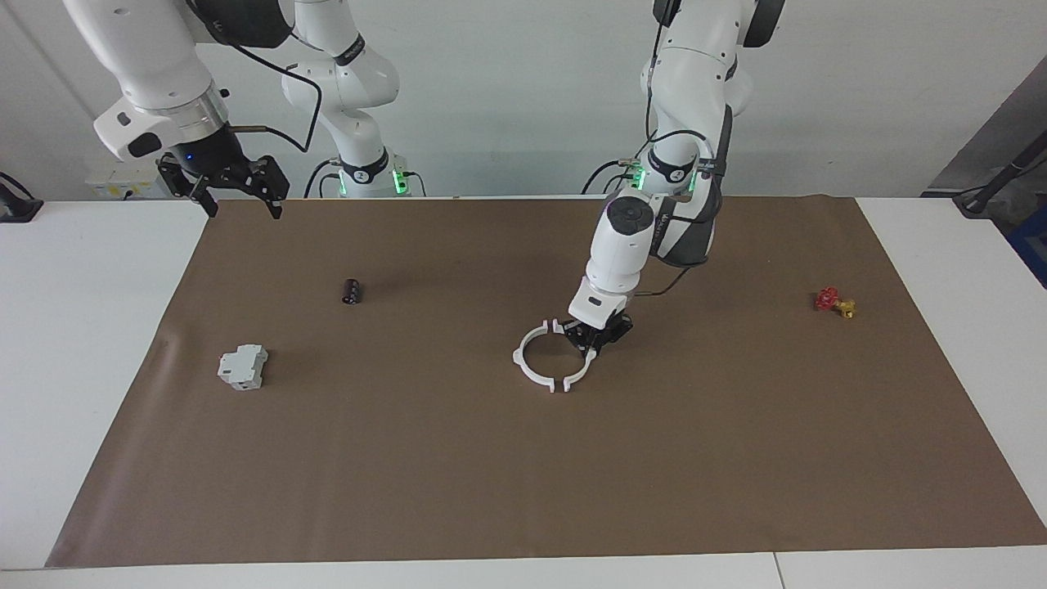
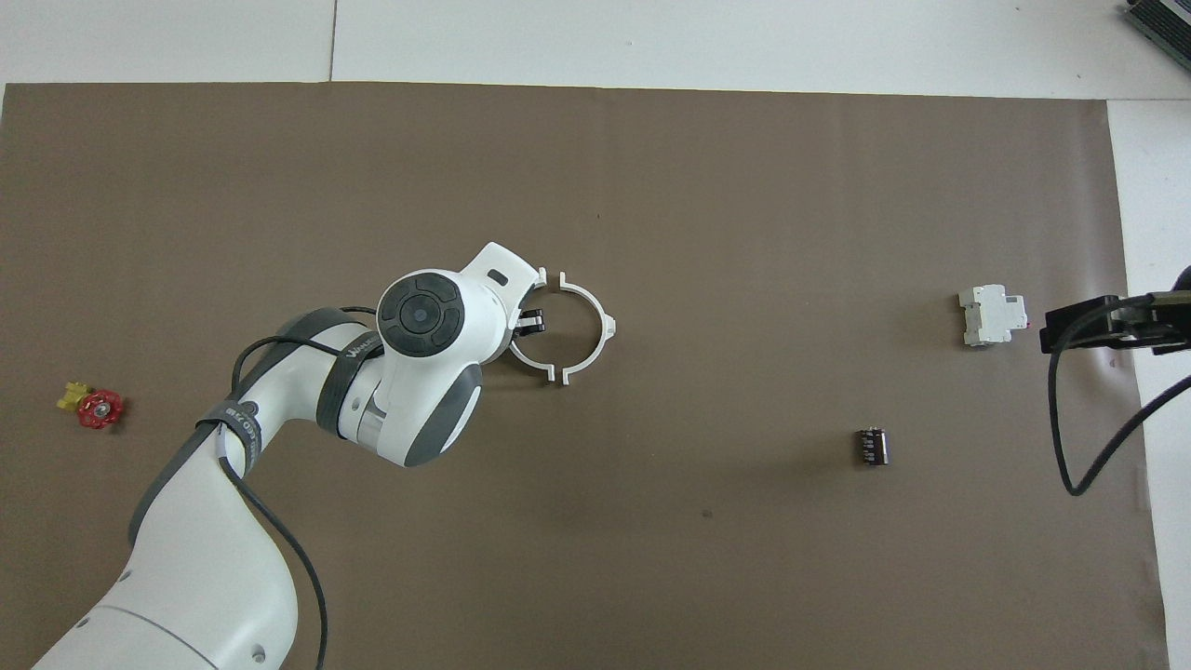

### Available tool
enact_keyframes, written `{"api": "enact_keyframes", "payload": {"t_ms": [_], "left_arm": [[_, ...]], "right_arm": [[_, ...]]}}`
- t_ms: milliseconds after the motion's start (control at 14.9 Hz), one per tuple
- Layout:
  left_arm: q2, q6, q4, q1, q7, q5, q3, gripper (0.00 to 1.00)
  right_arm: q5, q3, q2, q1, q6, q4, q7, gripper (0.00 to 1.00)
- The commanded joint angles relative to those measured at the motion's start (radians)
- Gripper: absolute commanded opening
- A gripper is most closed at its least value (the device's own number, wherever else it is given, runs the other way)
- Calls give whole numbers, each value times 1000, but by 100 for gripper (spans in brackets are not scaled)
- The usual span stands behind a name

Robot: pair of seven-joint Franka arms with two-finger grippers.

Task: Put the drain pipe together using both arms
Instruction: 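Press the held half against the placed half to close the ring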

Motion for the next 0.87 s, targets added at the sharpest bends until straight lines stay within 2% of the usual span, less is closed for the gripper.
{"api": "enact_keyframes", "payload": {"t_ms": [0, 803], "left_arm": [[17, 20, 11, -31, -27, 1, 19, 0], [20, 18, 11, -44, -28, 8, 22, 0]], "right_arm": [[7, 4, -17, -11, -5, -8, -22, 100], [7, 4, -17, -11, -5, -8, -22, 100]]}}
